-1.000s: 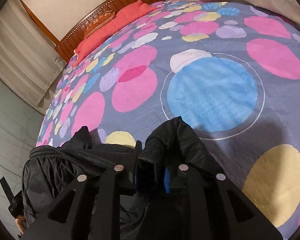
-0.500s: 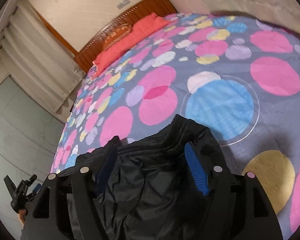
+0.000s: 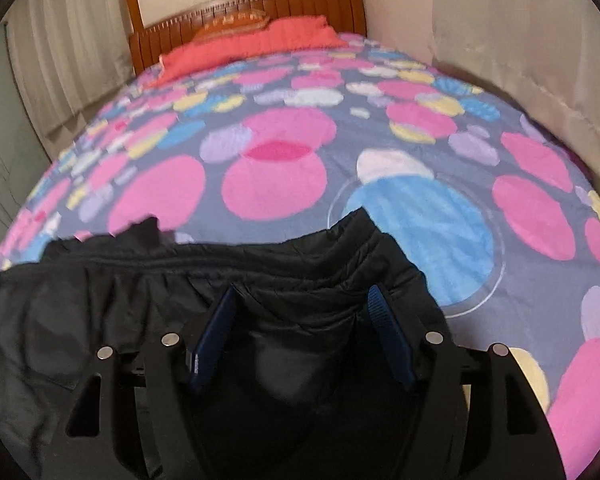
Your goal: Fold large clothes
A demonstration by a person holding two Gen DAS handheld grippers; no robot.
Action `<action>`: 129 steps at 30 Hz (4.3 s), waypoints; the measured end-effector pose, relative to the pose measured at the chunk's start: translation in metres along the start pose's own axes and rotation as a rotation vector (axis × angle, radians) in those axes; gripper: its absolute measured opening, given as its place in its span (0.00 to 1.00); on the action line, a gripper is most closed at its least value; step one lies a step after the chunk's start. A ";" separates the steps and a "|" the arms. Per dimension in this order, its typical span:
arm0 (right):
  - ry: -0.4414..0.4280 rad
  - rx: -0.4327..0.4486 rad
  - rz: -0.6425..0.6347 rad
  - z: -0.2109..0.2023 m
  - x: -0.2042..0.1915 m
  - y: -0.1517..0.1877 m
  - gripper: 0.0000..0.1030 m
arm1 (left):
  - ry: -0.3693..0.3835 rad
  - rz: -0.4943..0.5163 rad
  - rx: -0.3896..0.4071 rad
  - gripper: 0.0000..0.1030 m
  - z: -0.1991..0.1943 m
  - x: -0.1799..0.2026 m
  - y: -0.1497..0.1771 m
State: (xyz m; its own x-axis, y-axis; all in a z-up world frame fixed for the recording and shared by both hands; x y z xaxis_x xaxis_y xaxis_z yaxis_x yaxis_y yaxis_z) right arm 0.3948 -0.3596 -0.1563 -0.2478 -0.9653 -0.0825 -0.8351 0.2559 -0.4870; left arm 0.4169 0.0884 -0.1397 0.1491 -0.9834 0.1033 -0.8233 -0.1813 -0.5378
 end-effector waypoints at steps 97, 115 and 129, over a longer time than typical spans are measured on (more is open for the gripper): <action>-0.093 -0.023 0.325 -0.067 0.073 0.155 0.82 | 0.042 -0.288 -0.114 0.91 -0.066 -0.085 0.151; -0.244 0.005 0.406 -0.080 0.057 0.174 0.24 | 0.131 -0.264 -0.029 0.17 -0.082 -0.068 0.145; -0.273 -0.024 0.347 -0.127 0.066 0.245 0.24 | 0.169 -0.230 -0.070 0.17 -0.142 -0.108 0.219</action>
State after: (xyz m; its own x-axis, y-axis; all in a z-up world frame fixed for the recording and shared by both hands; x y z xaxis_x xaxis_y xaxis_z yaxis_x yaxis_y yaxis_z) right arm 0.1114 -0.3538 -0.1709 -0.3796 -0.7994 -0.4657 -0.7371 0.5655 -0.3699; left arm 0.1424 0.1555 -0.1498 0.2476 -0.9006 0.3573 -0.8152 -0.3929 -0.4254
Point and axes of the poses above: each gripper's, at about its wrist camera, not at the fingertips, and z roughly the way its jaws point, x to its right, y to its underside, the point moved 2 cm from there along z, roughly the way its jaws point, and after that the axes turned 9 degrees about -x, right-handed, at the moved point
